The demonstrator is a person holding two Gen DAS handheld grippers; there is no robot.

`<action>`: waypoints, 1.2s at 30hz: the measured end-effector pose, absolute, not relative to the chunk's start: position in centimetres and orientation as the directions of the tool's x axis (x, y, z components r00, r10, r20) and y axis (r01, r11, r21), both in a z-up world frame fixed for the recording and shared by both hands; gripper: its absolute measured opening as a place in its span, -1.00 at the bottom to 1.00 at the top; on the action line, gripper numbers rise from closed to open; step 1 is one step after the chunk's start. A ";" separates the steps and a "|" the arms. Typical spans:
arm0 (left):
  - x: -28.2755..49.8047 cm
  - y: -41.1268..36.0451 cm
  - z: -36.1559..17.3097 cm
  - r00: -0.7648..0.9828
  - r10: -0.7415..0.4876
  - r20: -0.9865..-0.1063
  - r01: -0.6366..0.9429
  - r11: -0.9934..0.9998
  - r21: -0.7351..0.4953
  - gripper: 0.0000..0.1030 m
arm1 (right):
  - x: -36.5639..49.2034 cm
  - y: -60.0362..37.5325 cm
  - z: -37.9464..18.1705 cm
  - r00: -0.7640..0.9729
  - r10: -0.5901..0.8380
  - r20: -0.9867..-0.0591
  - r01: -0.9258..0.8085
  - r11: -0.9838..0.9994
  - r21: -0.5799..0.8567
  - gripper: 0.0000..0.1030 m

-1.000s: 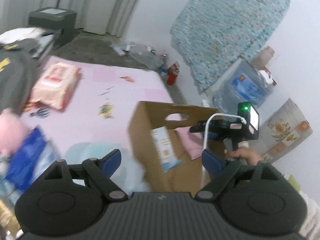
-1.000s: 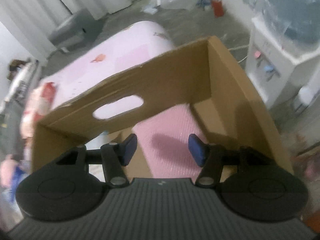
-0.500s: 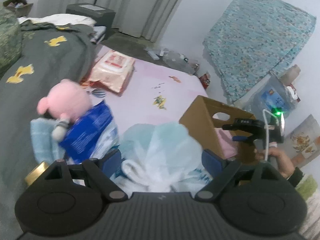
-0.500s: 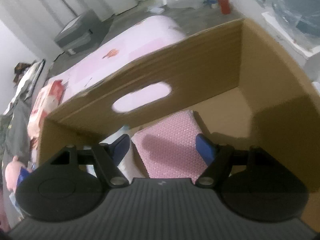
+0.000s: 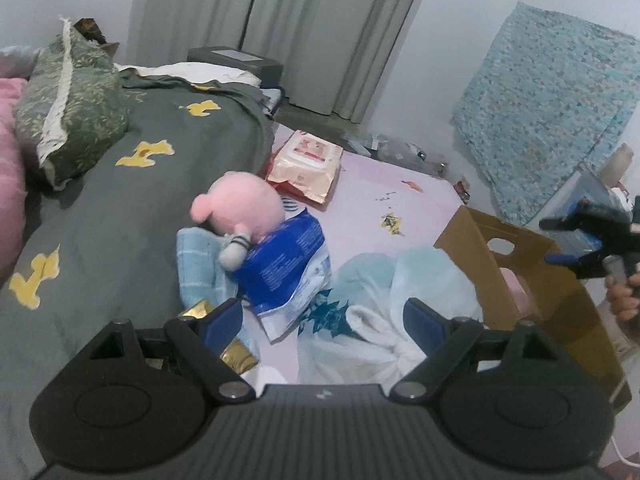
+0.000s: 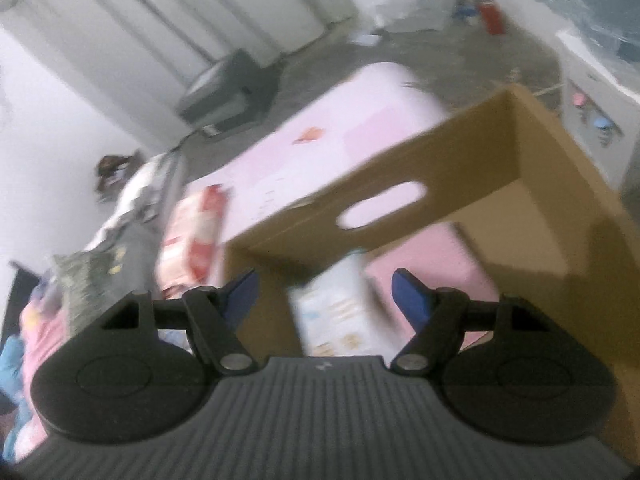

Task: Organize soft objects
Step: 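Withdraw the right gripper from the box back toward the pile, then reach the right gripper to the pink plush pig and grasp it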

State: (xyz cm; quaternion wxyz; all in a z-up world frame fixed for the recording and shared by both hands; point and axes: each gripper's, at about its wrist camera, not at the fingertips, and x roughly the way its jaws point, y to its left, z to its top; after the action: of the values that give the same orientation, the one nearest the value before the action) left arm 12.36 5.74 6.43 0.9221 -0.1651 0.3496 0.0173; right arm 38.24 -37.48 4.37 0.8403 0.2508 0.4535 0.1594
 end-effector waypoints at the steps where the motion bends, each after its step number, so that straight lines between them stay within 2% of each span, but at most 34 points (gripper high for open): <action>1: 12.0 5.7 6.2 0.759 -0.078 -0.646 -0.149 0.946 -0.288 0.72 | 37.9 -36.7 4.9 0.524 0.525 -0.671 -0.065 0.810 0.583 0.43; 5: 10.6 5.0 5.2 0.777 -0.009 -0.629 -0.170 0.960 -0.223 0.71 | 36.8 -32.1 6.4 0.434 0.636 -0.638 -0.168 0.753 0.636 0.43; 8: 10.3 5.0 4.5 0.773 0.017 -0.634 -0.181 0.964 -0.195 0.62 | 35.7 -27.6 6.8 0.344 0.706 -0.619 -0.239 0.703 0.670 0.43; 13: 11.6 5.1 4.5 0.788 0.038 -0.615 -0.146 0.981 -0.128 0.28 | 34.7 -19.8 5.8 0.183 0.771 -0.610 -0.282 0.636 0.718 0.43; 14: 12.0 5.1 4.5 0.791 0.041 -0.611 -0.136 0.985 -0.110 0.26 | 34.6 -18.3 5.3 0.155 0.778 -0.609 -0.278 0.626 0.728 0.43; 19: 14.1 5.4 4.0 0.778 0.066 -0.625 -0.113 0.993 -0.037 -0.09 | 34.7 -12.4 2.9 0.078 0.765 -0.639 -0.243 0.636 0.732 0.43; 21: 14.3 6.2 3.8 0.769 0.064 -0.636 -0.125 0.991 -0.051 -0.17 | 35.2 -11.5 2.0 0.052 0.763 -0.644 -0.212 0.639 0.740 0.43; 25: 13.0 8.0 3.6 0.765 0.053 -0.642 -0.157 0.982 -0.106 -0.20 | 34.8 -10.0 1.3 0.009 0.763 -0.646 -0.216 0.632 0.744 0.43; 29: 10.9 8.8 3.5 0.764 0.056 -0.643 -0.166 0.980 -0.111 -0.21 | 33.8 -8.6 0.9 -0.049 0.754 -0.655 -0.252 0.625 0.739 0.43; 36: 8.1 10.2 2.7 0.757 0.047 -0.652 -0.218 0.958 -0.184 -0.39 | 32.9 -7.9 0.8 -0.072 0.772 -0.632 -0.250 0.600 0.760 0.43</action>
State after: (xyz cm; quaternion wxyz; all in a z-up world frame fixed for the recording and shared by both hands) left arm 8.13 10.25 2.71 0.9288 -0.1254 0.3414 0.0715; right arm 32.93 -7.92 0.77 0.6475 0.2114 0.6168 0.3944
